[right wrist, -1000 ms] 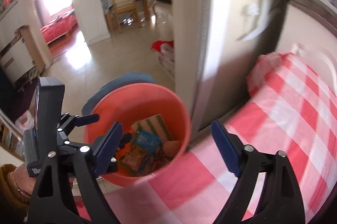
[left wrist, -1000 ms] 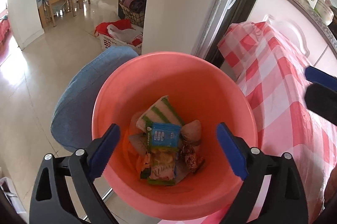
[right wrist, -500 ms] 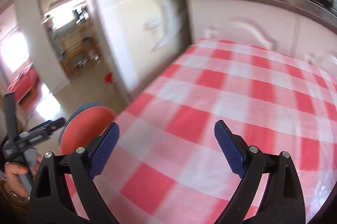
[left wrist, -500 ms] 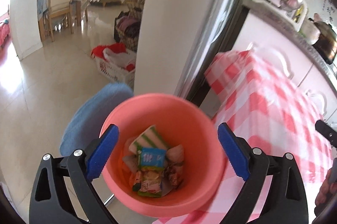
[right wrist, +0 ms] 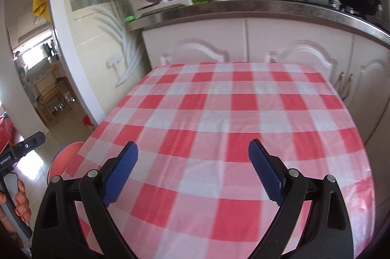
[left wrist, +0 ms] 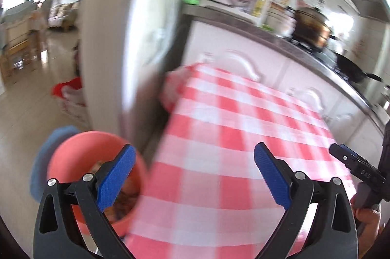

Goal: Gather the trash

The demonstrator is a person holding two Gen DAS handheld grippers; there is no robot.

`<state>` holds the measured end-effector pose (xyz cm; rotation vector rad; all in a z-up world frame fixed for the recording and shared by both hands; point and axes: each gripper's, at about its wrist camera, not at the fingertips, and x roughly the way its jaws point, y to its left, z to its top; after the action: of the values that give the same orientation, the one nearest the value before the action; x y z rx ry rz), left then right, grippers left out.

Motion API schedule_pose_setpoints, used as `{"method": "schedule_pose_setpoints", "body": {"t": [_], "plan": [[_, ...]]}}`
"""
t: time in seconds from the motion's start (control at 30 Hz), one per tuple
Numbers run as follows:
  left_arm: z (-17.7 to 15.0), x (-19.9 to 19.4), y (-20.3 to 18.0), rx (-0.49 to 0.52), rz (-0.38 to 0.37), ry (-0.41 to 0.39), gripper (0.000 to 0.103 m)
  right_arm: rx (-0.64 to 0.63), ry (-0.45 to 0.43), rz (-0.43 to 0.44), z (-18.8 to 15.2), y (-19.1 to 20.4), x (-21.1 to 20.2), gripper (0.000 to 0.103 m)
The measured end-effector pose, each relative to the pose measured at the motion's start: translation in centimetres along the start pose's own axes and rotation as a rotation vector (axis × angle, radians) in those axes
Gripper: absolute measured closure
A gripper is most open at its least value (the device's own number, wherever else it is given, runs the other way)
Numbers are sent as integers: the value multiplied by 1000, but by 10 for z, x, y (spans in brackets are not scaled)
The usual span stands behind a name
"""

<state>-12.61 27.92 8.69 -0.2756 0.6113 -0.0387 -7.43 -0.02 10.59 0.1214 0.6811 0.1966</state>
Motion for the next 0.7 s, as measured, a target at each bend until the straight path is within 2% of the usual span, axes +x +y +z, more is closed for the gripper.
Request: {"method": "schedule_pose_setpoints", "body": {"t": [0.1,0.37,0.43,0.7], "plan": [[3,-6,-41,50,-62,-12,6,26,-40,-44,7,-12,-32,10],[9,-31,-137,176,-117,-23,6,53,-209,-144,16,-38,-133,4],[9,-41,-155,201,-120,-33,6,57,-238,-170,17,-44,-154,4],[22,-93,-221,281,-251,-105,6,74,-351,-295,21,-60,-261,4]]}}
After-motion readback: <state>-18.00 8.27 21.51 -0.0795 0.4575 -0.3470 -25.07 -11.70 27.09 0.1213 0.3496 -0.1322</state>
